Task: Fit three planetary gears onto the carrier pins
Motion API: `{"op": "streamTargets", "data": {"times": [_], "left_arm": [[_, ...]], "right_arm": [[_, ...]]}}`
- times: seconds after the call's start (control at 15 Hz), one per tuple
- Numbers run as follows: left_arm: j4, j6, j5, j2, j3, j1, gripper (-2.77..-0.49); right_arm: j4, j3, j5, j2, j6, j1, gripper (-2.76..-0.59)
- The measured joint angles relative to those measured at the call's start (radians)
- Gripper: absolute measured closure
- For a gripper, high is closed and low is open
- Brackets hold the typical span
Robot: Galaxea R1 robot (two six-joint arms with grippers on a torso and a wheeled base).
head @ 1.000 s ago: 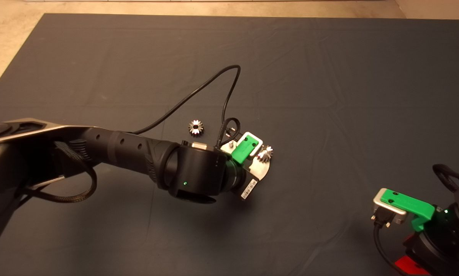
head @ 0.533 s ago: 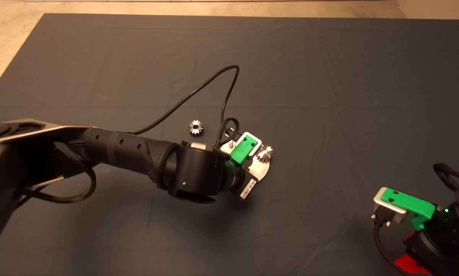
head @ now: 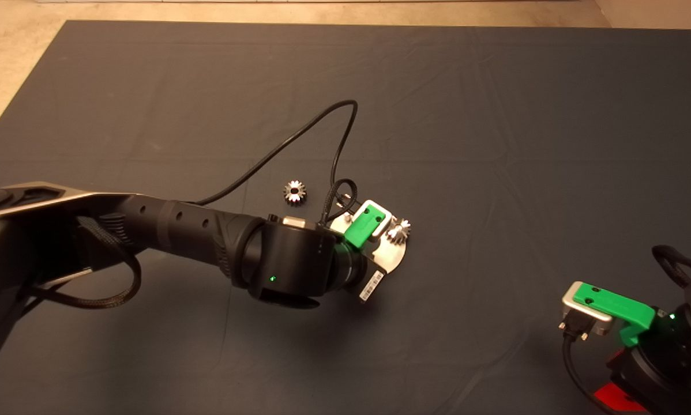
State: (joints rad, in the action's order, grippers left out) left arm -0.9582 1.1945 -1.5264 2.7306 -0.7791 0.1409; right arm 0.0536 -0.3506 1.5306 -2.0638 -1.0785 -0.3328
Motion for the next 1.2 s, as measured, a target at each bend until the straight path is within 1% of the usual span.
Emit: {"op": "streamTargets", "data": {"times": [0.13, 0.33, 0.67, 0.73, 0.87, 1.07, 1.2], "left_arm": [[-0.001, -0.004, 0.002, -0.005, 0.003, -0.008, -0.69], [-0.001, -0.010, 0.007, -0.011, 0.006, -0.008, -0.69], [-0.003, -0.014, 0.007, -0.014, 0.010, -0.008, -0.69], [-0.005, -0.015, 0.007, -0.014, 0.010, -0.011, -0.69], [-0.018, -0.018, 0.007, -0.014, 0.010, -0.021, -0.69], [-0.018, -0.022, 0.000, -0.013, 0.010, -0.043, -0.69], [-0.020, -0.022, 0.000, -0.013, 0.009, -0.049, -0.69]], "right_arm": [[0.000, 0.000, 0.000, 0.000, 0.000, 0.000, -1.44], [0.000, 0.000, 0.000, 0.000, 0.000, 0.000, -1.44], [0.000, 0.000, 0.000, 0.000, 0.000, 0.000, -1.44], [0.000, 0.000, 0.000, 0.000, 0.000, 0.000, -1.44], [0.000, 0.000, 0.000, -0.001, 0.000, 0.000, -1.44], [0.000, -0.002, 0.000, -0.003, 0.000, 0.000, -1.44], [0.000, -0.002, 0.000, -0.003, 0.000, 0.000, -1.44]]}}
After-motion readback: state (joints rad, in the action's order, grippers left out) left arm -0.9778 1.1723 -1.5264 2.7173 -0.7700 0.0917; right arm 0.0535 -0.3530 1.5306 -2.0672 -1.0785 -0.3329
